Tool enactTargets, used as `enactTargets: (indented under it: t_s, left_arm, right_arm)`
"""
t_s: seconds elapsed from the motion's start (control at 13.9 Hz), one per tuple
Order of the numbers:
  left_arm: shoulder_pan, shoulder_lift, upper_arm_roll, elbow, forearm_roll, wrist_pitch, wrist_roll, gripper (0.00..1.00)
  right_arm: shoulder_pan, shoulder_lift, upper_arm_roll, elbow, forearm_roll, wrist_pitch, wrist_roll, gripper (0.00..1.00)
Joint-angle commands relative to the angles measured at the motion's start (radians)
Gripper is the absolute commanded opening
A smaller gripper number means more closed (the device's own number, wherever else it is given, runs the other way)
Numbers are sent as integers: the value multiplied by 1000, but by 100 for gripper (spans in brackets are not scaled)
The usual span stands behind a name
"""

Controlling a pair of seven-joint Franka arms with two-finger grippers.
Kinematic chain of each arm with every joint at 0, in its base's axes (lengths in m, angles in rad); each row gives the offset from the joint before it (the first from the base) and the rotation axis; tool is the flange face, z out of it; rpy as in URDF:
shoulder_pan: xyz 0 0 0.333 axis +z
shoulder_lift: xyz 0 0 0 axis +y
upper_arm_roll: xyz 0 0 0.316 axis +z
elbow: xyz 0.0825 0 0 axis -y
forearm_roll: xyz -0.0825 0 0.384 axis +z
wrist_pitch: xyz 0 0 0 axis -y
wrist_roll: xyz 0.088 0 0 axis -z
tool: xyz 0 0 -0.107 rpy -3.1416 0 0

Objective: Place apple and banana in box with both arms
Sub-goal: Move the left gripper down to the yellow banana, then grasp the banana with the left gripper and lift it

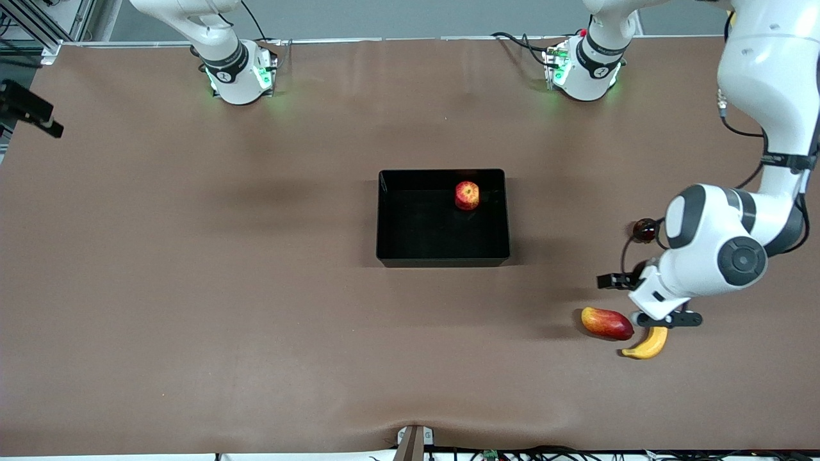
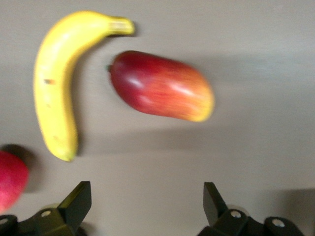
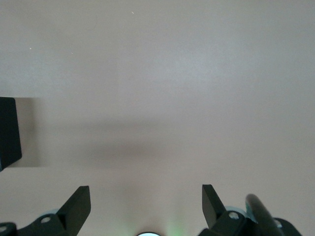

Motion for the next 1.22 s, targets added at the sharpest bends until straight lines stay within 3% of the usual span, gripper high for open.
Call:
enactTargets:
  t_s: [0.0,0.5,0.72,1.15]
  left_arm:
    - [29,41,-13,24,67,27,8,100]
    - [39,96,27,47,168,119,53,100]
    - [40,133,56,116,164,126,181,100]
    - [37,240,88,165,164,261,189,100]
  right_arm:
    - [-13,31,13,59,6,-33,-27,100]
    - [13,-40,18,-55,8,-7,29,100]
    - [10,-38,16,-54,8,-18,29,100]
    - [2,-40,13,-54,3,-22,27,100]
